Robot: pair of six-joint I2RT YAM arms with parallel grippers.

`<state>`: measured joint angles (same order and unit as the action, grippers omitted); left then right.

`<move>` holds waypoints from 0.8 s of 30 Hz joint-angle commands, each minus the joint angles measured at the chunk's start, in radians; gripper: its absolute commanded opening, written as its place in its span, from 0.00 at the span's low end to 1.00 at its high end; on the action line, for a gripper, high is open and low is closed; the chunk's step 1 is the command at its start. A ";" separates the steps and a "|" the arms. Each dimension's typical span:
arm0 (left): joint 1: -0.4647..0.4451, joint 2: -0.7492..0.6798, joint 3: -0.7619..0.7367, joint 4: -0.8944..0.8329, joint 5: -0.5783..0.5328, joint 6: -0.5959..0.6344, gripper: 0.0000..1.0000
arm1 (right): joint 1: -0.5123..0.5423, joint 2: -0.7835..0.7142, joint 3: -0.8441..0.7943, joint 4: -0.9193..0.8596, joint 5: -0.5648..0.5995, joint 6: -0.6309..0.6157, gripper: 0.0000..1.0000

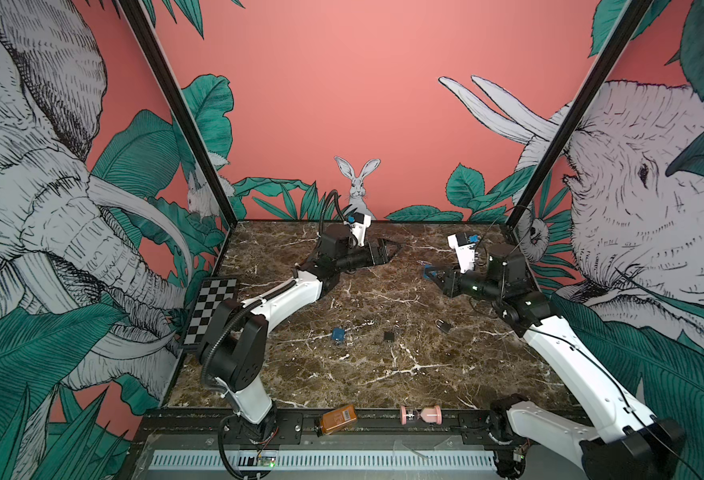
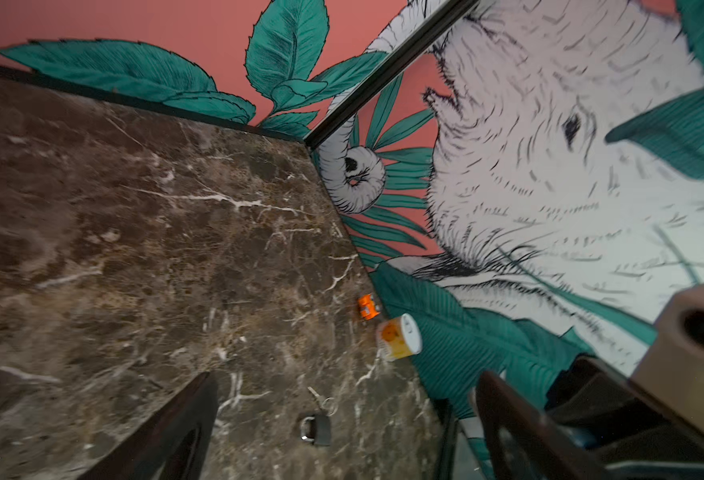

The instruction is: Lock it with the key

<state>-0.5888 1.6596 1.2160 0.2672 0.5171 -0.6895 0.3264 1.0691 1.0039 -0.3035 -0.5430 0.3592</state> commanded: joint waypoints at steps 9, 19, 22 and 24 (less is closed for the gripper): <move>-0.013 -0.170 -0.038 -0.228 0.125 0.356 0.96 | -0.013 -0.063 -0.017 -0.104 -0.036 0.123 0.00; -0.022 -0.277 -0.148 -0.153 0.213 0.317 0.96 | -0.025 -0.073 -0.077 -0.027 -0.210 0.179 0.00; -0.029 -0.302 -0.173 -0.119 0.262 0.325 0.96 | -0.042 -0.052 -0.120 0.061 -0.303 0.236 0.00; -0.029 -0.321 -0.209 -0.054 0.294 0.319 0.95 | -0.055 -0.039 -0.146 0.116 -0.351 0.276 0.00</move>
<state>-0.6121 1.3865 1.0454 0.1287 0.7303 -0.3824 0.2863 1.0229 0.8749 -0.3428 -0.7685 0.5644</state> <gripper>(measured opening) 0.953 0.142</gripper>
